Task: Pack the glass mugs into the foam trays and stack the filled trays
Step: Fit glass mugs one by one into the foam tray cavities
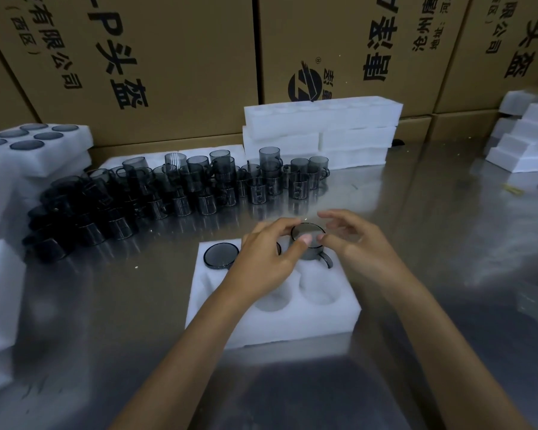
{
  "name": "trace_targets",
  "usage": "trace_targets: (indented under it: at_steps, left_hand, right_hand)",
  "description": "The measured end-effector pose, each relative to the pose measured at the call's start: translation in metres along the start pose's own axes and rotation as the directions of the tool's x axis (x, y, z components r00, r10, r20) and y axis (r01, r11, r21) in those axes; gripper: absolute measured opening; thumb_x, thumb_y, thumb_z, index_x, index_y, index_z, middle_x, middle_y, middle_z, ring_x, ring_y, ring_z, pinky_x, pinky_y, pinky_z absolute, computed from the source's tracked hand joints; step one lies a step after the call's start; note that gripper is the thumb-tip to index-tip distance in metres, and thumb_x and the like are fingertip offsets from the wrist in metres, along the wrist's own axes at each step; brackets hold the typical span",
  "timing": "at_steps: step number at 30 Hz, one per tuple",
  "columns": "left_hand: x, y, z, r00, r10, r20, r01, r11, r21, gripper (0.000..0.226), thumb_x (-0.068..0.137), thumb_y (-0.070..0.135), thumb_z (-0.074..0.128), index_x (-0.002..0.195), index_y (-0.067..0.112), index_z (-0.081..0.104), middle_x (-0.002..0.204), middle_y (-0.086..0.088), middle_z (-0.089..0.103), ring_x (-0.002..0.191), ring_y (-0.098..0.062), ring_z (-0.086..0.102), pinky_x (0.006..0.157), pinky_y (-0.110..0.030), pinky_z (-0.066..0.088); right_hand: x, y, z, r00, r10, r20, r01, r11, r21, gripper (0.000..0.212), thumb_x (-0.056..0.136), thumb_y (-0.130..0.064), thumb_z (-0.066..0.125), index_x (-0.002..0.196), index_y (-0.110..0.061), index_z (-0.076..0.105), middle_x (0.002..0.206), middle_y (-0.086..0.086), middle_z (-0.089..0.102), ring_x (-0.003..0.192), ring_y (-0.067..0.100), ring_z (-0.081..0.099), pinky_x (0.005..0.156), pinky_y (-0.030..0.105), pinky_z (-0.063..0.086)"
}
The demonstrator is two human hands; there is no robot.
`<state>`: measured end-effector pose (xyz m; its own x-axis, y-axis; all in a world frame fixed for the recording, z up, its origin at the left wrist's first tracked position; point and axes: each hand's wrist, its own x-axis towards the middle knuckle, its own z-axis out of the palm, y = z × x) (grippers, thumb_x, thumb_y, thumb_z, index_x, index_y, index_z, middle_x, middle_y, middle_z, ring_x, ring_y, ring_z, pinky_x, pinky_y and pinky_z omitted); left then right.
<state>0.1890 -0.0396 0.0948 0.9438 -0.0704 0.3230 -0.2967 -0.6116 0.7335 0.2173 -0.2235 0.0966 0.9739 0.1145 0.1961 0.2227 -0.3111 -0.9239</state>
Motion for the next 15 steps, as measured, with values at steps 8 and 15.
trace_targets:
  at_steps: [8, 15]
  left_hand:
    - [0.0, -0.002, 0.003, 0.997, 0.057, -0.043, -0.046, 0.975, 0.219, 0.036, 0.096, 0.041, 0.056, 0.132, 0.034, 0.059, 0.113, 0.043, 0.038, 0.123, 0.008, 0.022, 0.102, -0.027, 0.014]
    - [0.001, -0.007, 0.005, 0.999, -0.01, 0.039, -0.007, 0.907, 0.421, 0.041, 0.098, 0.05, 0.047, 0.136, 0.038, 0.054, 0.141, 0.02, 0.052, 0.134, -0.005, 0.033, 0.099, -0.028, 0.011]
  right_hand:
    - [-0.003, 0.003, -0.003, 0.978, 0.003, 0.206, -0.03, 0.991, 0.127, 0.033, 0.094, -0.017, 0.064, 0.118, -0.039, 0.07, 0.122, -0.024, 0.067, 0.117, -0.011, 0.054, 0.095, 0.011, 0.042]
    - [-0.006, 0.011, 0.006, 0.972, 0.032, 0.233, -0.078, 0.978, 0.192, 0.035, 0.097, -0.012, 0.06, 0.119, -0.036, 0.07, 0.119, -0.017, 0.07, 0.112, -0.004, 0.061, 0.088, 0.014, 0.049]
